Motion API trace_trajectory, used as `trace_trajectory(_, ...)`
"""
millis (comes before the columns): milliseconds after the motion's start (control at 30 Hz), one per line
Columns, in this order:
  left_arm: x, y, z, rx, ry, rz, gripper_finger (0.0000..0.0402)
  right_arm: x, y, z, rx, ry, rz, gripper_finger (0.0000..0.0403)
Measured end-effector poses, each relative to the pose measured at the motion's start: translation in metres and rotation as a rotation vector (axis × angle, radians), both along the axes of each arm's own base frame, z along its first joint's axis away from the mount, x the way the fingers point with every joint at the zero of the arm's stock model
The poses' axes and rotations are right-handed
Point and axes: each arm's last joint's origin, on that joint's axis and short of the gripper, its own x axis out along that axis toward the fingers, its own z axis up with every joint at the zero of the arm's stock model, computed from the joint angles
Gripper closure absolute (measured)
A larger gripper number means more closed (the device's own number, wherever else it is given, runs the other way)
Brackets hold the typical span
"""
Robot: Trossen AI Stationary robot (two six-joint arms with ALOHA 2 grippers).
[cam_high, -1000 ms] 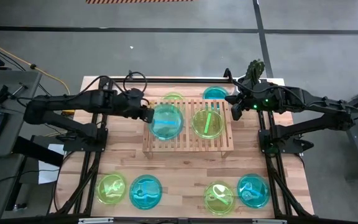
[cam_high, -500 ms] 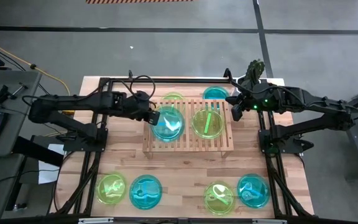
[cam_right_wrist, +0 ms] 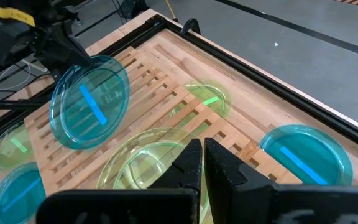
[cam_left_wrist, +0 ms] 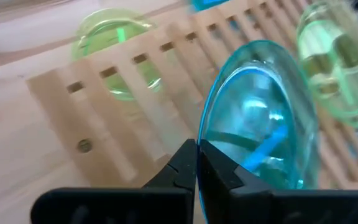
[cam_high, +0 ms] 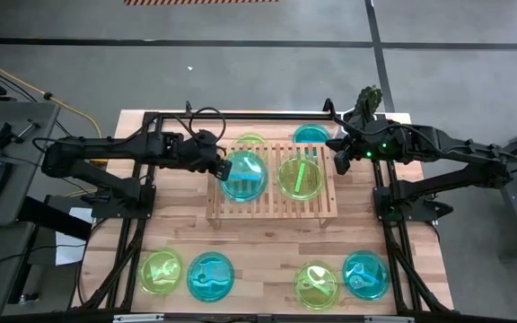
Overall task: Place and stack plates onto a shelf
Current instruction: Put the blue plate on the shelf, then stack the blue plate on top of the other blue plate on the shelf
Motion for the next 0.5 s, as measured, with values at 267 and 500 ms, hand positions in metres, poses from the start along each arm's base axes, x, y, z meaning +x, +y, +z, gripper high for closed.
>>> trace_trajectory(267, -0.012, 0.007, 0.005, 0.025, 0.017, 0.022, 0.0341, 0.000, 0.000, 0.000, 0.000, -0.001, 0.000, 0.0403)
trace_trajectory(500, -0.028, 0.016, 0.027, 0.077, -0.049, -0.017, 0.0290, -0.001, 0.002, 0.009, 0.009, -0.061, 0.081, 0.0403)
